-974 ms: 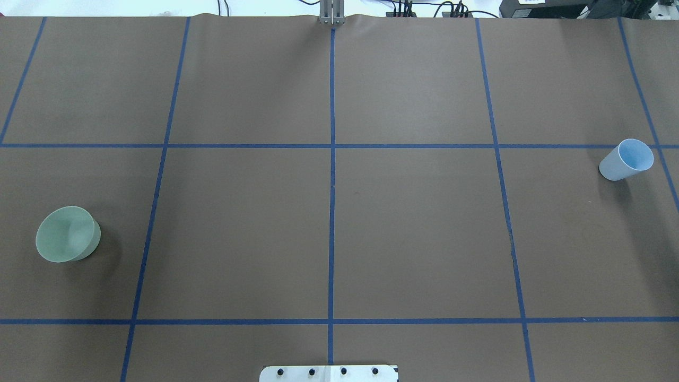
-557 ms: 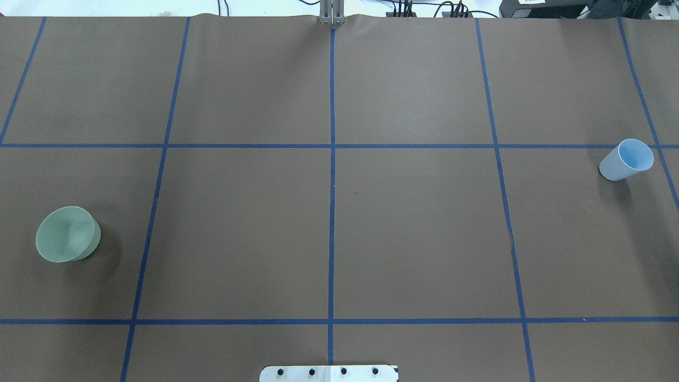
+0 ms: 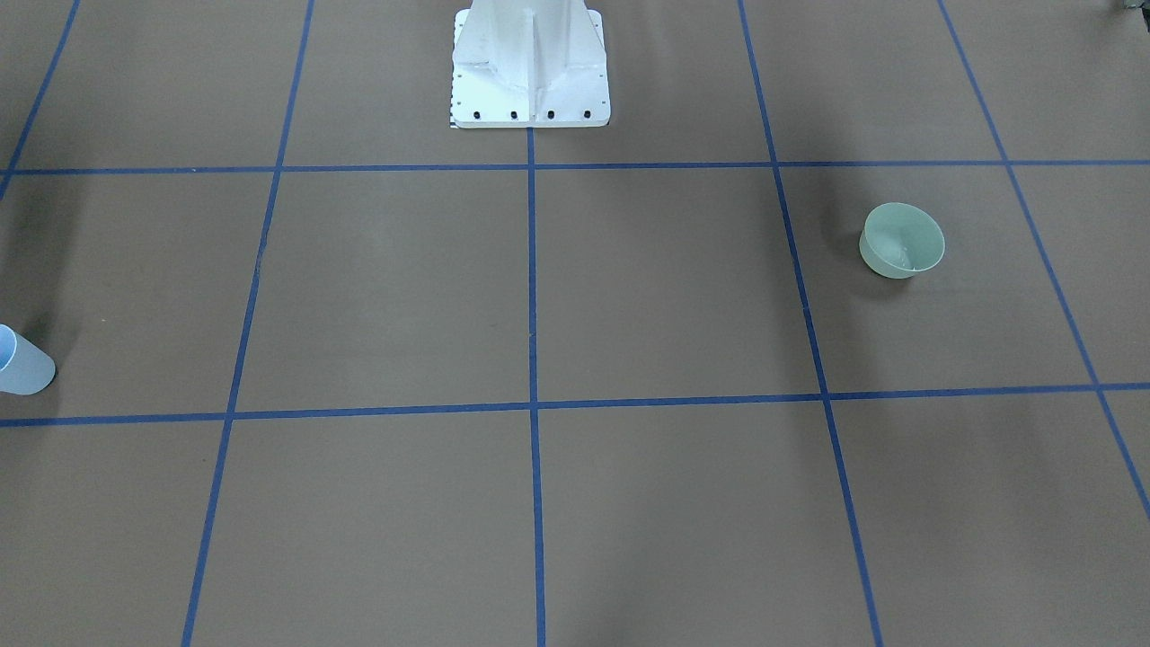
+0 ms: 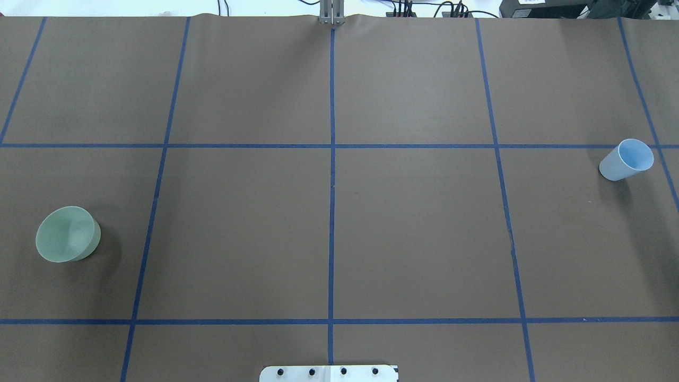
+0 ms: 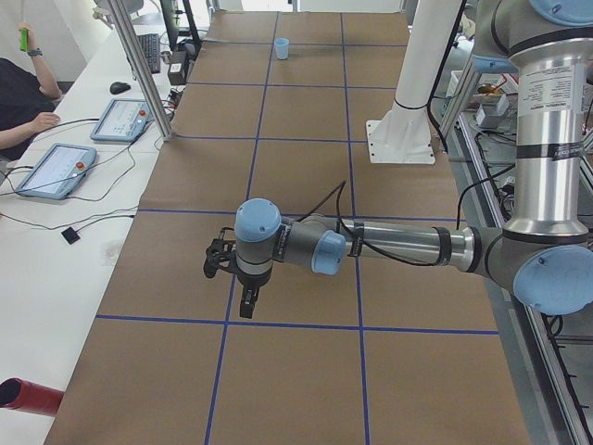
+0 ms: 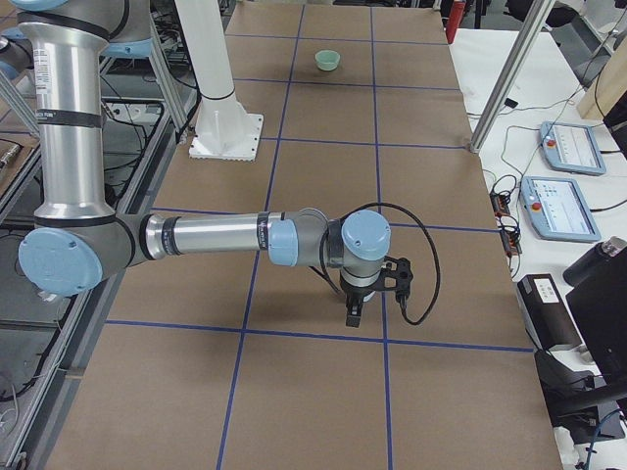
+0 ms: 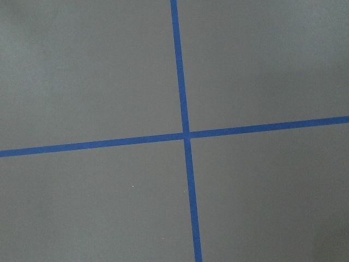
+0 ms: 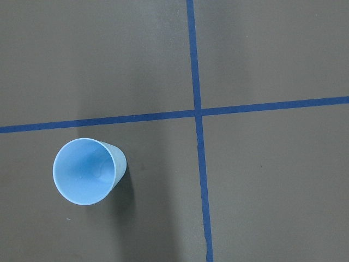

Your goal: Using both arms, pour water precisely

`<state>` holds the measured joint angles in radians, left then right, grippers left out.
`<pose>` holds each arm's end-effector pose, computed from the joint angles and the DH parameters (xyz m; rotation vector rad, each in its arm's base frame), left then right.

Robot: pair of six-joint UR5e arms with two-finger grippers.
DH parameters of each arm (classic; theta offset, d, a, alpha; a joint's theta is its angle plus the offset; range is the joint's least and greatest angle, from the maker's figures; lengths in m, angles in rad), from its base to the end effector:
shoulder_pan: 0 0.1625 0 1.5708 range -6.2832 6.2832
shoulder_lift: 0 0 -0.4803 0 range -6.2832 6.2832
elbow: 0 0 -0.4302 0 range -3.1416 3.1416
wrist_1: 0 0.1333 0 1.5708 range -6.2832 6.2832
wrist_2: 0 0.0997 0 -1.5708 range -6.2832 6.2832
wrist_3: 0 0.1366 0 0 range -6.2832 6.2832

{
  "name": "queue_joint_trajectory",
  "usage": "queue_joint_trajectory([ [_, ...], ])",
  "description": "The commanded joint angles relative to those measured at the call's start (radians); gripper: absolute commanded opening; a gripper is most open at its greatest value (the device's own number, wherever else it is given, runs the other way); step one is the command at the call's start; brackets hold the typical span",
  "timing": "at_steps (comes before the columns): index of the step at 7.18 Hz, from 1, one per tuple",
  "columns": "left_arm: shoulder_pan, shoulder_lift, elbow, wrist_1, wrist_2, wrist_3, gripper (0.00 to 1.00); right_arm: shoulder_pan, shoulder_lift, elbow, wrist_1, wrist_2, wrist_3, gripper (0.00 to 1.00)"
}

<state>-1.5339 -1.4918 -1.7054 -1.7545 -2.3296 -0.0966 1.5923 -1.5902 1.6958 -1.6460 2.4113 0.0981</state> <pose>-0.0204 -0.5131 0.6901 0.1768 0.7684 0.0342 0.0427 -0.5201 0.6854 -0.0036 -0.8413 0.0997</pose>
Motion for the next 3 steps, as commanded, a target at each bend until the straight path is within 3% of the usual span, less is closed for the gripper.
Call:
queue_joint_trajectory([
  [1,0.000,0.010,-0.005,0.001,-0.007,0.000,1.00,0.000,0.003,0.001,0.000,0.000,0.000,1.00],
  [3,0.000,0.010,-0.005,0.001,-0.007,0.000,1.00,0.000,-0.001,0.004,0.000,0.000,0.000,1.00],
])
